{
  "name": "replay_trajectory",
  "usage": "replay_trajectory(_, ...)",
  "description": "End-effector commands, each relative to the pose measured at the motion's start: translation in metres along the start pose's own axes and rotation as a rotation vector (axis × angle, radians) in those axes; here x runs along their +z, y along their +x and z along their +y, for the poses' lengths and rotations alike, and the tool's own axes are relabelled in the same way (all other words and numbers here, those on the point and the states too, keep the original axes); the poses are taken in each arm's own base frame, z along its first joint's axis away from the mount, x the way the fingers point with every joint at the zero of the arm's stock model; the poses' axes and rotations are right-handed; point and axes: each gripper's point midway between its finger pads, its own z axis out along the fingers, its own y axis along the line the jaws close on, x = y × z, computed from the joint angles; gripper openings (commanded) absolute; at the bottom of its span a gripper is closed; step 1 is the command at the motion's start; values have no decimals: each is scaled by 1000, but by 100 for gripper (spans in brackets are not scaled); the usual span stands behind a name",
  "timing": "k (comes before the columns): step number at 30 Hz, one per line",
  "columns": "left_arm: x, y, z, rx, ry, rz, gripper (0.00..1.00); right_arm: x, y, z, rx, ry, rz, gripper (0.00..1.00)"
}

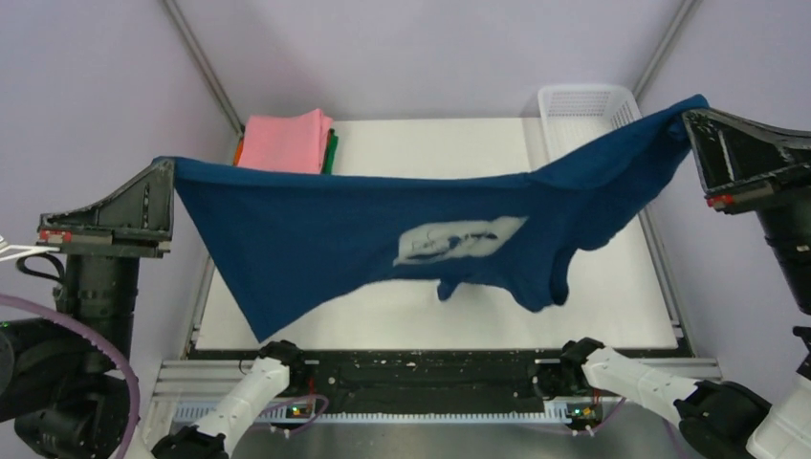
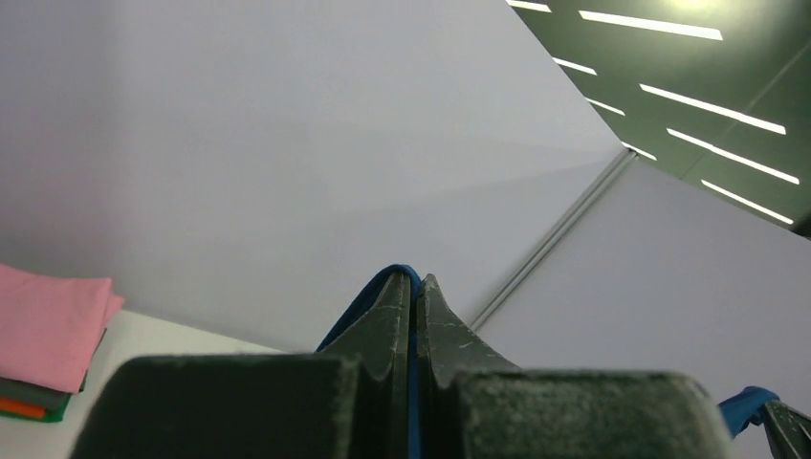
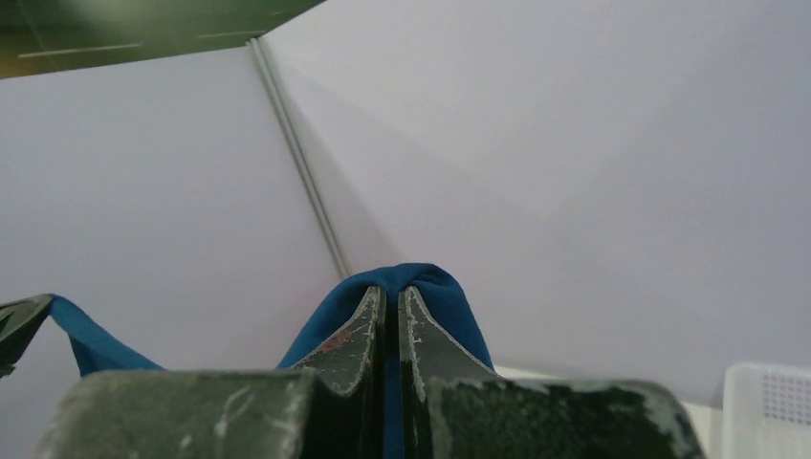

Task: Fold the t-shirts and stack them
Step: Flatten out the tshirt

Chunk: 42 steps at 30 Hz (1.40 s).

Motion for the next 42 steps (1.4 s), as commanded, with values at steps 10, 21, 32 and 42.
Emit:
replay_trajectory(10, 47, 67, 62, 64, -189, 115, 0, 31, 54, -56, -135, 264, 96, 0)
replay_trajectory(21, 115, 282, 303, 298, -775, 427, 0, 79, 294, -208, -319, 753, 382, 0)
replay_trajectory(32, 162, 451, 468, 253, -977, 869, 0, 109, 521, -322, -167, 744, 767, 0)
replay_trajectory(42, 169, 457, 478, 224, -966, 865, 0, 105, 539, -323, -71, 692, 882, 0)
